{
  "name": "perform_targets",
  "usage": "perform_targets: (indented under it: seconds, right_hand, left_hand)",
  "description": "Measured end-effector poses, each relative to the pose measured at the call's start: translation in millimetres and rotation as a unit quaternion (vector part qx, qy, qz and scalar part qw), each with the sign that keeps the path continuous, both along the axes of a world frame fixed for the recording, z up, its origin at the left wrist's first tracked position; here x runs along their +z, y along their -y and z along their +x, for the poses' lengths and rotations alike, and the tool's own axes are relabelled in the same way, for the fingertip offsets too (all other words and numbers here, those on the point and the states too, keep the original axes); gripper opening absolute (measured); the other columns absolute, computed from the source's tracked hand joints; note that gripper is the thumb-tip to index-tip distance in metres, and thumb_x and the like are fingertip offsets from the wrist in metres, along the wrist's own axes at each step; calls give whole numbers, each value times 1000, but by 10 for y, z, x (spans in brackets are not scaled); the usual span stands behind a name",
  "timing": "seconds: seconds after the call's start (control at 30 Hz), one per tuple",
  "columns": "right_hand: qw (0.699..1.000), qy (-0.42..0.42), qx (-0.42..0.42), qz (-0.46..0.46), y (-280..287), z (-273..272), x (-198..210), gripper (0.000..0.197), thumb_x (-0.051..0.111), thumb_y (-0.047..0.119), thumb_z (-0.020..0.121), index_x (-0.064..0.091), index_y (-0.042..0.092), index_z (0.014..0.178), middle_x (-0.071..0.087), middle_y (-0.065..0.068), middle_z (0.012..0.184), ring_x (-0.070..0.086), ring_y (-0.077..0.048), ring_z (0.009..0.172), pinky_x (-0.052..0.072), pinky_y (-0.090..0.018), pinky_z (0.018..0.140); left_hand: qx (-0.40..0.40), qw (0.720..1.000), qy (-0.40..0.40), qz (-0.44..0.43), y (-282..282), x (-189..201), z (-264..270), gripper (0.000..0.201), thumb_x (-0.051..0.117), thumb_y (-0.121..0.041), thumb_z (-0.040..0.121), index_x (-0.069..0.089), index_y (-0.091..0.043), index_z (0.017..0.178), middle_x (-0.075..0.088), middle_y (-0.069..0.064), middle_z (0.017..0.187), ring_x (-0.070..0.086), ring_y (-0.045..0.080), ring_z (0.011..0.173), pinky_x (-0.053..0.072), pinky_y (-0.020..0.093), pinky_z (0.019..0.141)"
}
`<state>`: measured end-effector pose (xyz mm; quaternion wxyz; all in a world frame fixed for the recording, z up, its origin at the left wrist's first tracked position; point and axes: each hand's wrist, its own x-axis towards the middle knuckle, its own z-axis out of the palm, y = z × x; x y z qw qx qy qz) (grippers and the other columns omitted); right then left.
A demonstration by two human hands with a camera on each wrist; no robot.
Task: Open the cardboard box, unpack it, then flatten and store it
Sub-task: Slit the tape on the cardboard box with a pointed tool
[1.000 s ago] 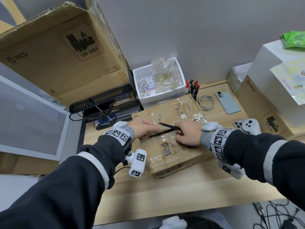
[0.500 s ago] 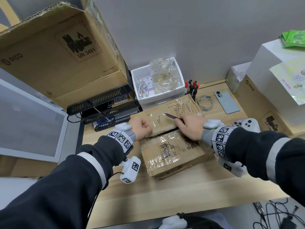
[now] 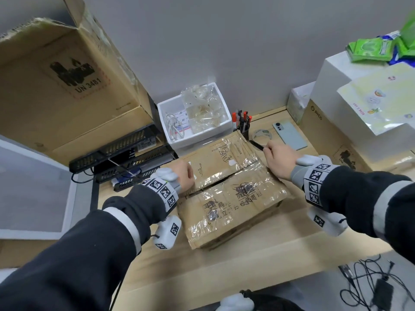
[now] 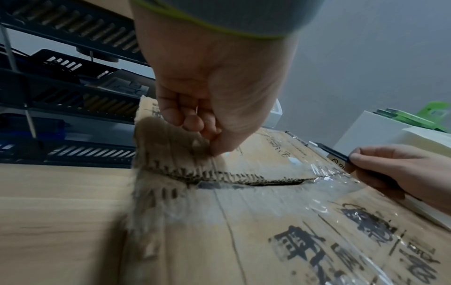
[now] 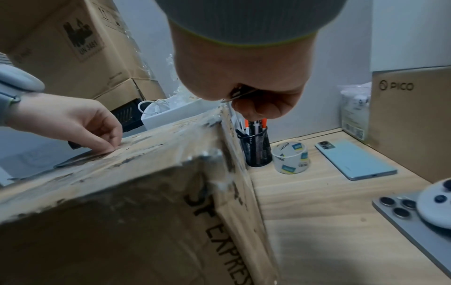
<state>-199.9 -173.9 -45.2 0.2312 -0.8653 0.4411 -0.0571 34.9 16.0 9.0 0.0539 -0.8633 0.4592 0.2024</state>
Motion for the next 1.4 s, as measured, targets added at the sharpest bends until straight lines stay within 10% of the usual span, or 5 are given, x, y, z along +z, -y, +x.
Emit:
perform_targets:
  seconds: [0.43,0.53,0.67,1.03,1.4]
  right_hand:
    - [996,-4,-4,84,-18,-322,77,28,37,23,97,60,13,84,65,-7,78,61,-29,77,51,-37,69]
    - [995,5,-13,102,-22,-373,91,30,39,23,97,65,10,88,67,-7,80,62,-28,78,50,-35,69]
    - [994,12,-20,111,-48,-388,88,30,40,22,97,66,10,90,67,-6,81,62,-27,79,41,-29,59]
    - [995,6,-9,98,-76,-418,132,27,47,18,92,66,11,76,62,-3,67,53,-21,66,26,-23,48]
    - [995,-21,33,94,-33,-623,106,31,46,30,87,69,17,72,66,-1,64,63,-25,65,53,-36,57]
  left_hand:
    - [-86,996,29,19,289,-18,-310,19,59,-39,82,63,-21,82,64,2,91,60,21,82,48,28,65]
    - [-137,988,66,-18,271,-153,-341,71,48,-75,62,55,-21,106,47,3,114,44,24,104,45,37,85]
    - [-115,992,39,-39,296,-219,-368,99,40,-78,49,48,-20,129,41,11,137,39,30,124,38,41,99]
    - [-114,991,62,22,338,-264,-332,108,44,-85,50,39,-25,140,31,13,151,29,37,138,36,49,109]
    - [-133,985,101,35,374,-295,-364,88,58,-81,57,45,-22,121,41,8,124,40,29,113,45,43,87]
